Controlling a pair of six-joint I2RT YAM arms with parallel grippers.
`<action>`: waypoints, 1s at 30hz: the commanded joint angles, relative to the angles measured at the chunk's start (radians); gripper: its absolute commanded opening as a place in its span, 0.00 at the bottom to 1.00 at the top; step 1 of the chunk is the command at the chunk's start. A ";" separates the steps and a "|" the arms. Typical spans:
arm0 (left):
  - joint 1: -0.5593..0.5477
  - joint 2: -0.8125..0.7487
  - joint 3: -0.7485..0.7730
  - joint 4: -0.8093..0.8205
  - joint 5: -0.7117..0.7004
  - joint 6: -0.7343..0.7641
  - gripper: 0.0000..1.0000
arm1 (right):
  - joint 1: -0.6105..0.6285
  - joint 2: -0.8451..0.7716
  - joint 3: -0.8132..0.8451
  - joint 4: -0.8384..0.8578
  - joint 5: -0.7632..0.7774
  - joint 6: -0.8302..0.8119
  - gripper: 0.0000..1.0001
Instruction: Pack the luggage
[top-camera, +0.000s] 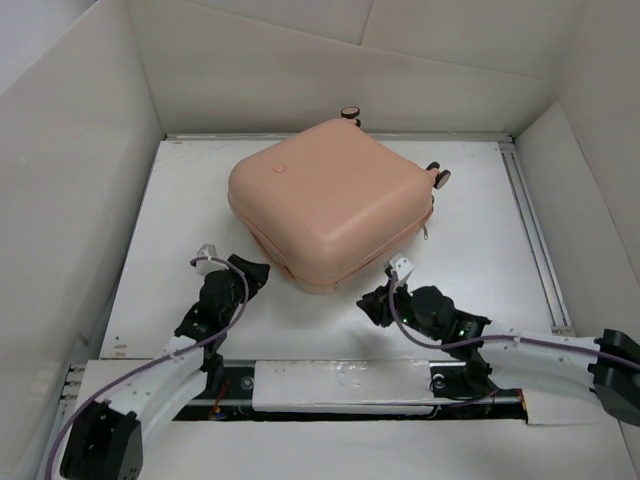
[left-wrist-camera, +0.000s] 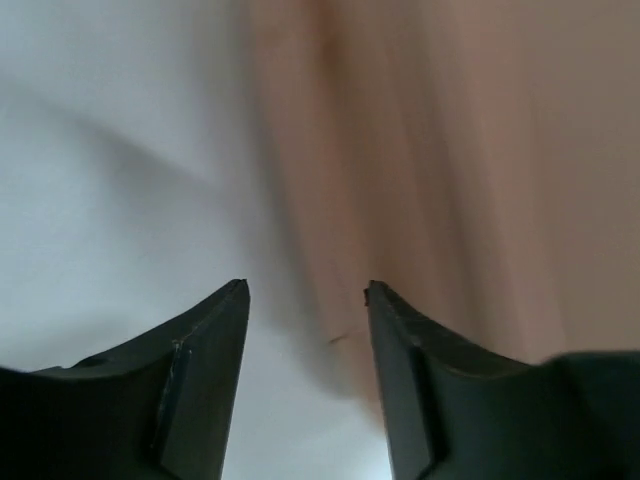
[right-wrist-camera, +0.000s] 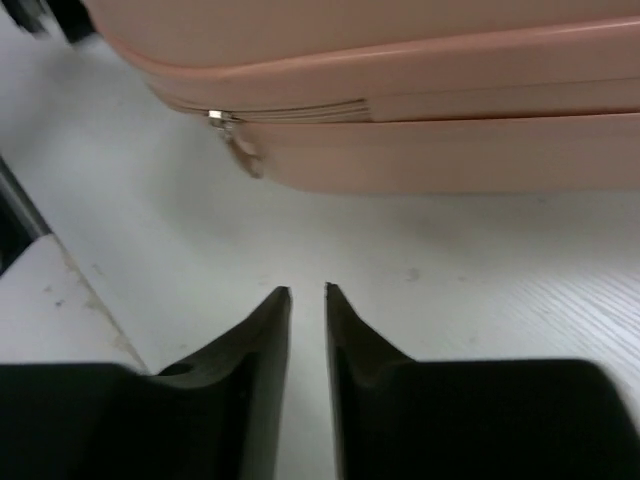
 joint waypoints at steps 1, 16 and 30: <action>0.000 0.092 -0.024 0.166 0.074 -0.047 0.52 | 0.037 0.067 -0.024 0.344 0.018 -0.060 0.35; 0.130 0.474 0.061 0.472 0.273 -0.025 0.55 | 0.093 0.499 0.094 0.716 0.047 -0.157 0.54; 0.130 0.342 0.030 0.492 0.298 -0.016 0.65 | 0.146 0.483 0.151 0.613 0.305 -0.177 0.59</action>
